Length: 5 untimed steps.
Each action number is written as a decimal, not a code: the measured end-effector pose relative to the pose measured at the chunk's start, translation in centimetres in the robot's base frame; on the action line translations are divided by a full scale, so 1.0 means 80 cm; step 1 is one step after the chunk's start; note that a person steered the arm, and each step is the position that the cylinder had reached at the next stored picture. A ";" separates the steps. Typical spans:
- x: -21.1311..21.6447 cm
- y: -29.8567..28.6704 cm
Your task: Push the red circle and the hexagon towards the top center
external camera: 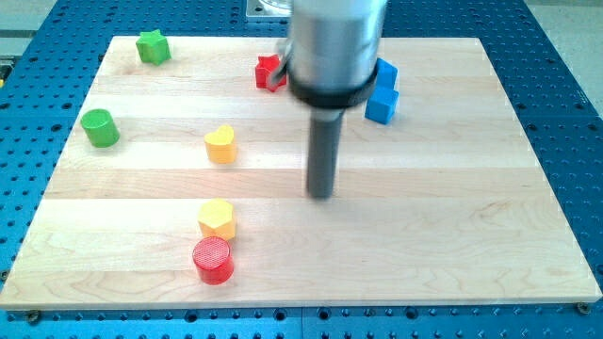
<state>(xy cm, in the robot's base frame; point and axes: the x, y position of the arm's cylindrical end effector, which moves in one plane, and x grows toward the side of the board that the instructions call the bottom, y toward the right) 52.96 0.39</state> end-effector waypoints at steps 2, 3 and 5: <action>0.110 -0.092; 0.110 -0.145; 0.006 -0.111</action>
<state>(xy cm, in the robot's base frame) 53.48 -8.46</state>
